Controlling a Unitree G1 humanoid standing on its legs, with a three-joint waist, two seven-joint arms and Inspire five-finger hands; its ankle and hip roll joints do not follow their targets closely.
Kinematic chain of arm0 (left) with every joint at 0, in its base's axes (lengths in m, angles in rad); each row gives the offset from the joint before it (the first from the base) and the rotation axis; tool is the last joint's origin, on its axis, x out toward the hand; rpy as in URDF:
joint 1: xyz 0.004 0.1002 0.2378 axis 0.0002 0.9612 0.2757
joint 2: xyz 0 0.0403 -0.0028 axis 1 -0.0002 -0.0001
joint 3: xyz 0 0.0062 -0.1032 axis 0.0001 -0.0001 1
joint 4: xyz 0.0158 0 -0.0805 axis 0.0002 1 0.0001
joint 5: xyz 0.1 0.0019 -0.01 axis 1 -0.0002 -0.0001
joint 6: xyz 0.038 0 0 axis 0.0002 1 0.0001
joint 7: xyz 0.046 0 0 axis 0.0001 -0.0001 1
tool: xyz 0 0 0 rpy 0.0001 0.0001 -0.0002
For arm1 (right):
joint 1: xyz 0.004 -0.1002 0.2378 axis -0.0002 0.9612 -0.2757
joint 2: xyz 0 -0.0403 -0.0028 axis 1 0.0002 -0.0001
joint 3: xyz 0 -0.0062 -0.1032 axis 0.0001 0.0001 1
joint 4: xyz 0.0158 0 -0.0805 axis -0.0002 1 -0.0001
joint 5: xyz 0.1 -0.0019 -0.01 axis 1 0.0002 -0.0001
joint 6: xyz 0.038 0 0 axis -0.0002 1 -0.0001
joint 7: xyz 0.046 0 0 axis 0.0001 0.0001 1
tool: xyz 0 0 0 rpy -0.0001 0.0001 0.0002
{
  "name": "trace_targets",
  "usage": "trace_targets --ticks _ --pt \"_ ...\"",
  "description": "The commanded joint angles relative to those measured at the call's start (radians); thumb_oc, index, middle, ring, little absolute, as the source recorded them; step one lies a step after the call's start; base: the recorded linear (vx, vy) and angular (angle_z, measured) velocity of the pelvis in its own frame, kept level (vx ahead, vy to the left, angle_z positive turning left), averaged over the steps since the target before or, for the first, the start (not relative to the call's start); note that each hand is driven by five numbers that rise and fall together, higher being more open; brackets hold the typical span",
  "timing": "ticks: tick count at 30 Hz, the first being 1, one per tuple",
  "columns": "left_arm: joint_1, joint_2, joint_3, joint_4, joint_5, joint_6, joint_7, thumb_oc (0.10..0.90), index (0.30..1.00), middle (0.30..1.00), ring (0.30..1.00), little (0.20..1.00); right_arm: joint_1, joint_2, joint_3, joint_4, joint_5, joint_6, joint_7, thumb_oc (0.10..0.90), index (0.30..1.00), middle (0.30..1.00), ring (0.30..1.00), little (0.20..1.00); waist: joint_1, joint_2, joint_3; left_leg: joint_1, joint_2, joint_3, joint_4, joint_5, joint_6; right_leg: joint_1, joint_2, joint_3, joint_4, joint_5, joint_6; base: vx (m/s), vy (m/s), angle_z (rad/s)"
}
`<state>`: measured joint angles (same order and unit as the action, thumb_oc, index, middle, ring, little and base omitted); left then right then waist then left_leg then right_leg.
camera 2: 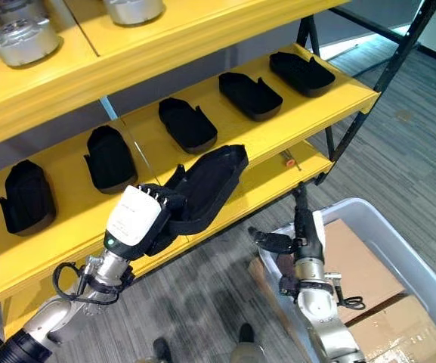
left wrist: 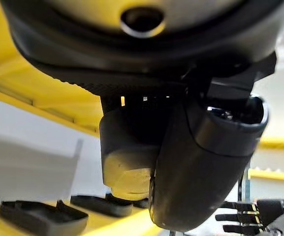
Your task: Move parts from the plastic box to the shelf.
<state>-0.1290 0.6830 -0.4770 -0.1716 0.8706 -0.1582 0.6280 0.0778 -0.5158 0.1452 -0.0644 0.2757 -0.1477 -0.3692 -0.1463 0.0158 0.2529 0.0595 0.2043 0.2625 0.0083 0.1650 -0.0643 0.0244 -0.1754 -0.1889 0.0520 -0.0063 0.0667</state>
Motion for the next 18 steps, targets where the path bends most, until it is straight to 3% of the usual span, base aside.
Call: trace_targets --ticks 1,5,9,11,13,18 --pt "-0.065 -0.021 0.122 -0.127 0.003 0.030 0.139 0.400 0.300 0.300 0.300 0.300 -0.069 -0.013 0.008 -0.082 -0.021 -0.126 0.041 0.900 1.000 1.000 1.000 1.000 -0.030 -0.021 -0.103 -0.019 0.023 0.023 0.011 -0.083 -0.031 0.033 0.095 0.026 -0.092 -0.011 -0.020 0.00 0.356 0.38" --pt "-0.055 -0.020 0.127 -0.125 0.045 0.055 0.178 0.400 0.300 0.300 0.300 0.300 -0.067 -0.015 0.007 -0.091 -0.019 -0.115 0.054 0.900 1.000 1.000 1.000 1.000 -0.029 -0.011 -0.105 -0.002 0.009 0.042 -0.013 -0.091 -0.033 0.043 0.079 0.013 -0.106 0.002 -0.006 -0.01 0.235 0.31" --pt "-0.034 -0.008 0.158 -0.157 0.121 0.061 0.238 0.400 0.300 0.300 0.300 0.300 -0.068 -0.007 0.014 -0.085 -0.053 -0.101 0.046 0.900 1.000 1.000 1.000 1.000 -0.008 -0.007 -0.116 0.042 -0.053 0.035 -0.079 -0.138 -0.019 0.064 0.043 -0.016 -0.133 0.034 0.037 -0.01 0.300 0.40" --pt "-0.034 -0.008 0.159 -0.158 0.121 0.061 0.238 0.400 0.300 0.300 0.300 0.300 -0.068 -0.006 0.015 -0.085 -0.053 -0.101 0.046 0.900 1.000 1.000 1.000 1.000 -0.009 -0.007 -0.116 0.043 -0.053 0.035 -0.080 -0.137 -0.019 0.065 0.043 -0.016 -0.133 0.033 0.037 0.00 0.157 0.36" --pt "-0.030 0.022 0.194 -0.185 0.138 0.099 0.263 0.400 0.300 0.300 0.300 0.300 -0.073 0.012 0.022 -0.130 -0.087 -0.078 0.020 0.900 1.000 1.000 1.000 1.000 0.028 -0.015 -0.133 0.051 -0.087 0.011 -0.096 -0.171 0.001 0.071 0.004 -0.053 -0.139 0.055 0.085 -0.01 0.447 0.12" --pt "0.000 0.042 0.244 -0.197 0.140 0.109 0.298 0.400 0.300 0.300 0.300 0.300 -0.090 0.014 0.029 -0.163 -0.154 -0.070 0.002 0.900 1.000 1.000 1.000 1.000 0.062 -0.029 -0.140 0.052 -0.123 0.001 -0.094 -0.199 0.035 0.072 -0.042 -0.072 -0.135 0.070 0.120 -0.02 0.254 0.39"
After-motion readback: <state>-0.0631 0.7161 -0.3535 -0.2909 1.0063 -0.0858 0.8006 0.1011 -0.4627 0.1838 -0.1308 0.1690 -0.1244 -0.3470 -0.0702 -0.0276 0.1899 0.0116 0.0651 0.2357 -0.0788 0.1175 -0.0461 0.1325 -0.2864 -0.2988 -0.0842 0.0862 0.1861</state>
